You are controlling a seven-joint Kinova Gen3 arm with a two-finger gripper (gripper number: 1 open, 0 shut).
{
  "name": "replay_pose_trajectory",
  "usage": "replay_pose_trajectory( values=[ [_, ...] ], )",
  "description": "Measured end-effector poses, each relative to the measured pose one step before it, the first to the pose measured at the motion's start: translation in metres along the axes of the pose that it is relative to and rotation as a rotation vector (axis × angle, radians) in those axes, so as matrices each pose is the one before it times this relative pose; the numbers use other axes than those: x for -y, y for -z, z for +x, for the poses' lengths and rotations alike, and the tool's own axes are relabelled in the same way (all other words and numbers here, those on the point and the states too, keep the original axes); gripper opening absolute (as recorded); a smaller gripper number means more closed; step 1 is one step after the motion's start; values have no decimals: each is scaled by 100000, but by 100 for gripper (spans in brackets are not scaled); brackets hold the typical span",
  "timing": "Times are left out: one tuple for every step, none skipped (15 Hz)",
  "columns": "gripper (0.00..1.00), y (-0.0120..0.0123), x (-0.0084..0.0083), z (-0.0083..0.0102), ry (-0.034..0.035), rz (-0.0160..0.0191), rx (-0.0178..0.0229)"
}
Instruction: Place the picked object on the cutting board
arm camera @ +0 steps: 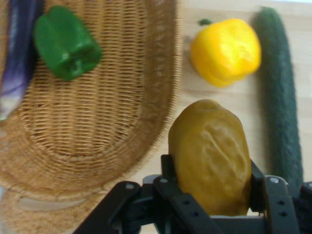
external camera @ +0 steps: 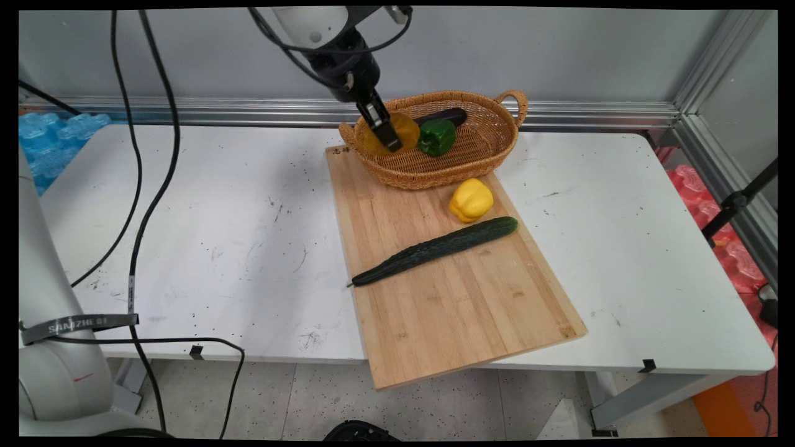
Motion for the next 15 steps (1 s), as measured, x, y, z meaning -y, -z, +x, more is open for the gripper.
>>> replay_pose_trajectory(
  values=[
    [0, -55, -434, -184, -2733, -1062, 158],
    [0, -285, -483, -218, -3818, -1225, 212],
    [0, -397, -338, -161, -3519, -1024, 83],
    [0, -493, -214, -124, -3092, -859, 195],
    [0, -582, -112, -110, -2967, -796, 178],
    [0, -794, -36, -123, -3313, -805, 184],
    [0, -755, 14, -117, -2607, -666, 257],
    [0, -959, 79, -147, -2658, -736, 347],
    [0, -1186, 142, -187, -2716, -740, 467],
    [0, -747, 84, -112, -1501, -488, 275],
    [0, -631, 66, -94, -1099, -450, 215],
    [0, -899, 96, -133, -1534, -657, 317],
    [0, -1070, 107, -151, -1620, -858, 278],
    [0, -1038, 102, -134, -1443, -853, 208],
    [0, -862, 90, -95, -1136, -704, 159]
  ],
)
